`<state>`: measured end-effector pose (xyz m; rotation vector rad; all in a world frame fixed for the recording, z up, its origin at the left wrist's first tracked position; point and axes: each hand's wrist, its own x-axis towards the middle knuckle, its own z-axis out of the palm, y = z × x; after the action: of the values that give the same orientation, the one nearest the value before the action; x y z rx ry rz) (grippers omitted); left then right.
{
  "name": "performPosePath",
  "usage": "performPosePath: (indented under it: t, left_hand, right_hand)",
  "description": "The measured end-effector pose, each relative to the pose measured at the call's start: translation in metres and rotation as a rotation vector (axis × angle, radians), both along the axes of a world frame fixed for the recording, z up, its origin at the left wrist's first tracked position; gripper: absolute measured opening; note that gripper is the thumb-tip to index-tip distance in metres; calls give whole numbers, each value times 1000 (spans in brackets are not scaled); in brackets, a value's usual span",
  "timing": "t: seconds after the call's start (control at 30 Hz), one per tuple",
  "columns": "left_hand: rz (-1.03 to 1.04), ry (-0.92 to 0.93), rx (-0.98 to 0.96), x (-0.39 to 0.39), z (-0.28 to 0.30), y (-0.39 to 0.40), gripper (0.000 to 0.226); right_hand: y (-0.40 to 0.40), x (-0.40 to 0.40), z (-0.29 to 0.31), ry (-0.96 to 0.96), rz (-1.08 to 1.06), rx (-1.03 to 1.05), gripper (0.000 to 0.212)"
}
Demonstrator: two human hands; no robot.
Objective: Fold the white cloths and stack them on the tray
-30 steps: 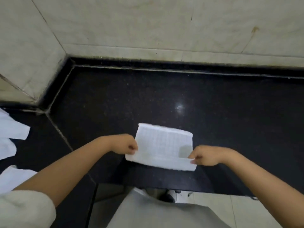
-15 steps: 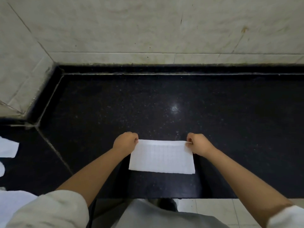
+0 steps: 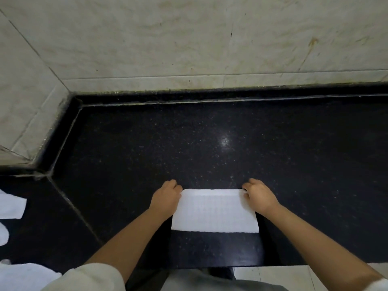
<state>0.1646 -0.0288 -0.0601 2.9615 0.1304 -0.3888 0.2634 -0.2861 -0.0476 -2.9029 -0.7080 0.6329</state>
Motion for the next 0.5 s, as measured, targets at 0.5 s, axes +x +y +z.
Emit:
performPosePath:
  t: [0.5]
  left_hand:
    - [-232, -393, -46, -30, 22, 24, 24]
  right_hand:
    - [-18, -37, 2, -483, 31, 429, 16]
